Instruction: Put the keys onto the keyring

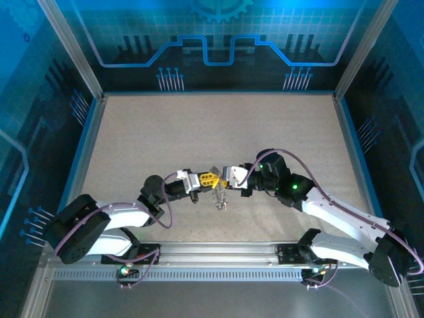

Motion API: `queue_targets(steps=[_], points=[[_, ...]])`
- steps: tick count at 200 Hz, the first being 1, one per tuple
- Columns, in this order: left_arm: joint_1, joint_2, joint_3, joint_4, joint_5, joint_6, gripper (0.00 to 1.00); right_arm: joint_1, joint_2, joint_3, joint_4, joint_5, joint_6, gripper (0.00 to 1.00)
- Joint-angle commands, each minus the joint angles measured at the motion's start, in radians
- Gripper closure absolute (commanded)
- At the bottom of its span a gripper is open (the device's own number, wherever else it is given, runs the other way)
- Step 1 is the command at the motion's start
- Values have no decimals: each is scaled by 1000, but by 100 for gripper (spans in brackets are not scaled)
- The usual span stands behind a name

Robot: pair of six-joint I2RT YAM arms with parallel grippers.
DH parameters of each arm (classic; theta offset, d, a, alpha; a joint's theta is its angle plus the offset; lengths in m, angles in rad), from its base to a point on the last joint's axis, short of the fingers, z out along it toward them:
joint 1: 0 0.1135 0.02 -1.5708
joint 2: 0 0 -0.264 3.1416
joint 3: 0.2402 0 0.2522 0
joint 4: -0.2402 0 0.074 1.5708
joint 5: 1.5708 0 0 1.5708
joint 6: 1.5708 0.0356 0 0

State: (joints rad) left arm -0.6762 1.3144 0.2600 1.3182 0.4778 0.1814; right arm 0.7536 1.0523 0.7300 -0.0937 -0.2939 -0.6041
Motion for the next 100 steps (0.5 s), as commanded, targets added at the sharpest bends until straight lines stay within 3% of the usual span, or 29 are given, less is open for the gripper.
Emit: queue_targets(steps=[1, 42, 100], points=[[1, 15, 53, 80, 47, -17, 100, -1, -7, 2, 44, -51, 21, 79], [2, 35, 70, 81, 67, -21, 100, -3, -6, 0, 56, -63, 22, 80], [4, 33, 52, 81, 52, -5, 100, -22, -9, 5, 36, -89, 17, 94]])
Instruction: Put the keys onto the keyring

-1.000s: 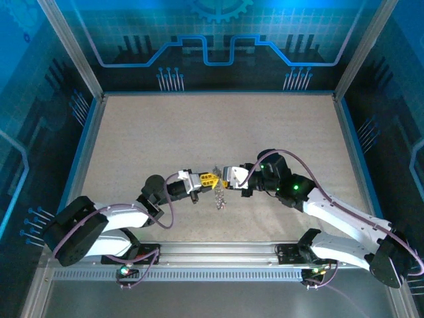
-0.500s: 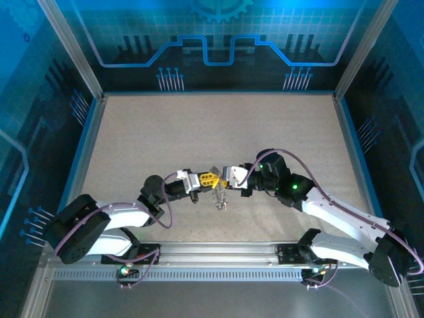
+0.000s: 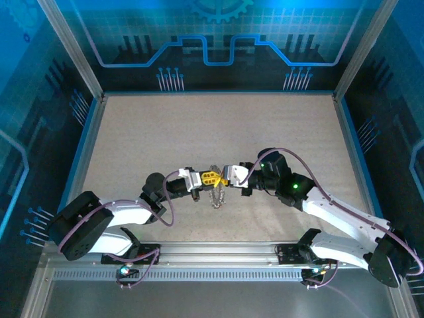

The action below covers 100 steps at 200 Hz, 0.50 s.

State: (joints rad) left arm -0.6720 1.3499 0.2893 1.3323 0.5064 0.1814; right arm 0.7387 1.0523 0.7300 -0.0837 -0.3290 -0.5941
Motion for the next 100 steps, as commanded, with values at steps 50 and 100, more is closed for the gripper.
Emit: queue_targets(steps=[50, 100], points=[[27, 4, -11, 67, 4, 26, 100, -30, -38, 8, 2, -44, 13, 100], [62, 14, -38, 55, -17, 67, 100, -53, -51, 13, 2, -59, 26, 100]])
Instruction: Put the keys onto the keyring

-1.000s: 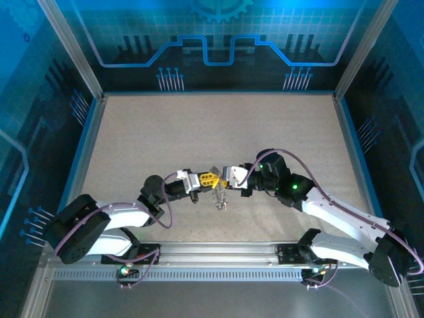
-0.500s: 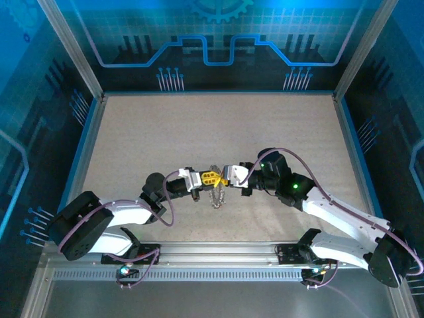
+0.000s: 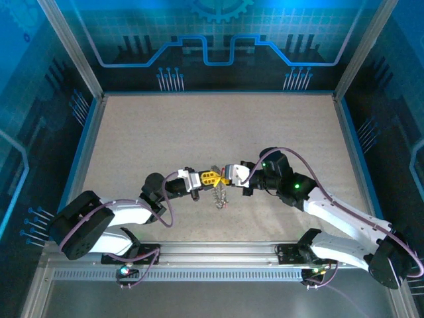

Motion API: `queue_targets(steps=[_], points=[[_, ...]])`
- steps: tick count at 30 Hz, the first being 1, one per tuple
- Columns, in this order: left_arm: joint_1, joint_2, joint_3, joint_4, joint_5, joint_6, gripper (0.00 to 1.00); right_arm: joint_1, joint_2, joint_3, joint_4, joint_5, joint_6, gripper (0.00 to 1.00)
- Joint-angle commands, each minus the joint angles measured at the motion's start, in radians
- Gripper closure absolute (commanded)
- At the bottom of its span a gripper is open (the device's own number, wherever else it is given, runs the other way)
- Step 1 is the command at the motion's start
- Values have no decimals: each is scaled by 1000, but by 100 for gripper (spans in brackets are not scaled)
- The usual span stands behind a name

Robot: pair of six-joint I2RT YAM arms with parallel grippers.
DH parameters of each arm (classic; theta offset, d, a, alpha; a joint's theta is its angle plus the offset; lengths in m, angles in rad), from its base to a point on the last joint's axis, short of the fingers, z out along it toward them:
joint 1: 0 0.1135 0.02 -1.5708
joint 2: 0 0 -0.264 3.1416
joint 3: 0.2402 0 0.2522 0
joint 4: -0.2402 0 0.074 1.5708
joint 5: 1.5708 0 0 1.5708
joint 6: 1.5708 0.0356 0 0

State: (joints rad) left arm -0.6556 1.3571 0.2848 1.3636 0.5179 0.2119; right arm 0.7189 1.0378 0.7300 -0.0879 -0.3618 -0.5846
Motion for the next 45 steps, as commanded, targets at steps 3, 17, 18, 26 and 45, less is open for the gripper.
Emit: queue_targets(steps=[3, 17, 18, 26, 45], points=[[49, 5, -38, 6, -31, 59, 100, -39, -38, 14, 4, -24, 20, 100], [49, 36, 3, -89, -27, 85, 100, -41, 20, 49, -19, -91, 35, 100], [48, 46, 7, -75, -26, 78, 100, -39, 23, 50, -18, -91, 35, 100], [49, 106, 15, 32, -25, 27, 91, -27, 58, 68, -39, -72, 25, 100], [49, 79, 27, 3, 8, 8, 95, -18, 117, 96, -71, -35, 17, 100]])
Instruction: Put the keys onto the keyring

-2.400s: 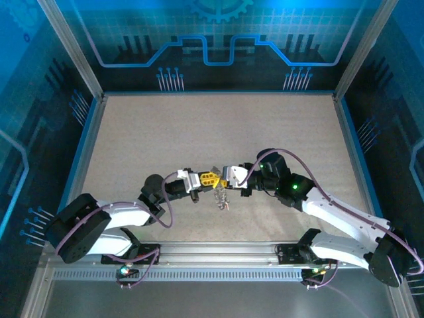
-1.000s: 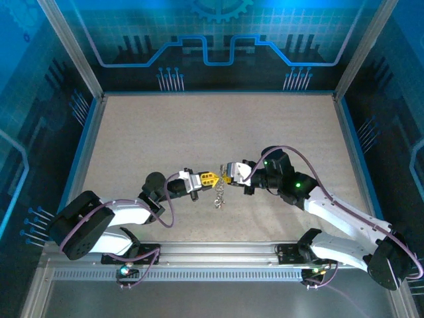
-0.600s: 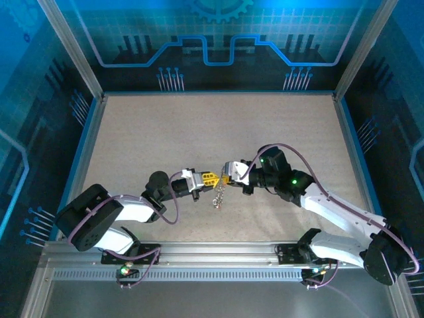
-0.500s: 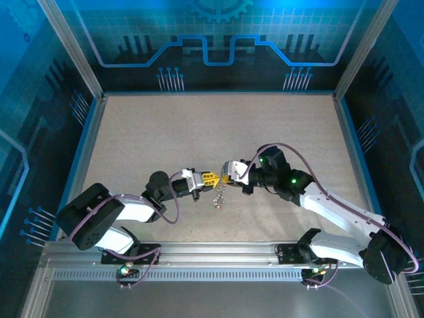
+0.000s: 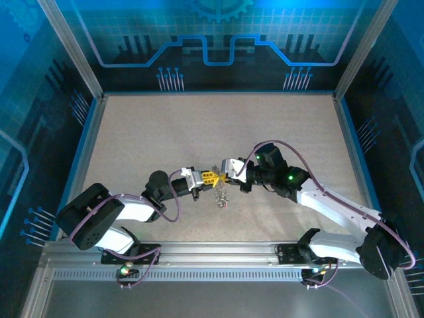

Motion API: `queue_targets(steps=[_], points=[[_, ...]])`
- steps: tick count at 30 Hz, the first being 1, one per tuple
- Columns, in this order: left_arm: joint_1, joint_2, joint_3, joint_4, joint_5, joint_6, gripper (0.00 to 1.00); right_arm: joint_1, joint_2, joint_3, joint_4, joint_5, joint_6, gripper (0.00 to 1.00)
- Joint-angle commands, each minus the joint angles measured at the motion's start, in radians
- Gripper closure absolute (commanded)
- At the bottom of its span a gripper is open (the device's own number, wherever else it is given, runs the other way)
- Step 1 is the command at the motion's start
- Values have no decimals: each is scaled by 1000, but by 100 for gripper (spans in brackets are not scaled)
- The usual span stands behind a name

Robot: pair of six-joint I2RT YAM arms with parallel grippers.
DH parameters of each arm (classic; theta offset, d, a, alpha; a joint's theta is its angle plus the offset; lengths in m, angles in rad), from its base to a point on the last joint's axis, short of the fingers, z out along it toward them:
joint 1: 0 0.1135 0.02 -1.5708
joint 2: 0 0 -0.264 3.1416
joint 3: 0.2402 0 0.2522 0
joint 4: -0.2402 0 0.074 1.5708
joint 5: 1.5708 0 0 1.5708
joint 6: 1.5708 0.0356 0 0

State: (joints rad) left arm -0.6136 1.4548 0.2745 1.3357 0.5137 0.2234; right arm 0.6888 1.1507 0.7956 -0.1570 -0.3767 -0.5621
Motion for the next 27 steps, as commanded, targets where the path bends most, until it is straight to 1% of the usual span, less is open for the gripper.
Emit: queue_targets(steps=[1, 2, 5, 7, 8, 10, 14, 23, 27], points=[[7, -20, 38, 32, 10, -2, 96, 14, 5, 29, -1, -21, -5, 100], [7, -24, 36, 31, 14, -3, 100, 14, 5, 29, 0, -21, -4, 100], [6, -30, 34, 18, 27, 8, 100, 13, -3, 24, -1, -11, -2, 99], [8, -29, 30, 34, 22, 12, 100, 5, -19, 3, 16, 3, 11, 80], [10, -30, 25, 52, 20, 4, 100, -4, -30, -9, 34, 4, 23, 76], [16, -36, 25, 58, 24, -12, 100, -23, -46, -32, 60, -16, 46, 73], [20, -36, 28, 63, 42, -12, 100, -43, -75, -57, 69, -33, 59, 75], [23, -48, 28, 63, 49, -17, 100, -44, -60, -46, 101, -83, 80, 76], [22, -48, 27, 63, 49, -14, 100, -46, -42, -26, 86, -116, 79, 73]])
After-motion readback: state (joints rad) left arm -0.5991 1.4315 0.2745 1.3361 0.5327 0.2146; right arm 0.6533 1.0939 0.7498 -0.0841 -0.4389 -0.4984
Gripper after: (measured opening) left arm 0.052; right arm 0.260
